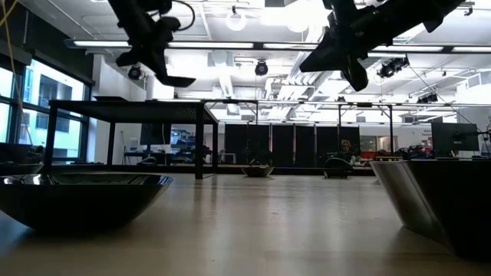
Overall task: Pick & Place Mini shaped plates
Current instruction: Put the black leaf shaped plate on the shelf
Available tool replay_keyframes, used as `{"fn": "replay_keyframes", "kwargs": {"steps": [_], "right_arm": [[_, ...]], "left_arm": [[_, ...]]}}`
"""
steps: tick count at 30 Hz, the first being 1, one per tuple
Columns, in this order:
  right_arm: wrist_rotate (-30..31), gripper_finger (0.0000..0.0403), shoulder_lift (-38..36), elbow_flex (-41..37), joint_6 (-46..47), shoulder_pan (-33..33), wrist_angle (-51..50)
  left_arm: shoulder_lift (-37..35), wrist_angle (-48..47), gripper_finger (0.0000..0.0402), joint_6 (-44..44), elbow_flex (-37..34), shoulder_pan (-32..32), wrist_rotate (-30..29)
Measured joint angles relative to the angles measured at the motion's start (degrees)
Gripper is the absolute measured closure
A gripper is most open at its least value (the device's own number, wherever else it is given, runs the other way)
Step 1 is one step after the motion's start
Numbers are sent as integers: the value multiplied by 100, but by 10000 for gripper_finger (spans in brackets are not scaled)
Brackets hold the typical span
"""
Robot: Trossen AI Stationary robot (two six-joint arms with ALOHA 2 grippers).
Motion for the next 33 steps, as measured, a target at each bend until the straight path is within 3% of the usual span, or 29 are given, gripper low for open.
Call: {"fn": "replay_keyframes", "kwargs": {"steps": [14, 28, 33], "right_arm": [[28, 398, 2, 0, 0, 2, 0], [47, 399, 2, 0, -105, 2, 2], [47, 400, 2, 0, -105, 2, 3]], "left_arm": [[422, -40, 401, 311, 0, 507, 104], [717, -16, 400, 198, 0, 499, 258], [717, -95, 382, 155, 0, 499, 245]]}}
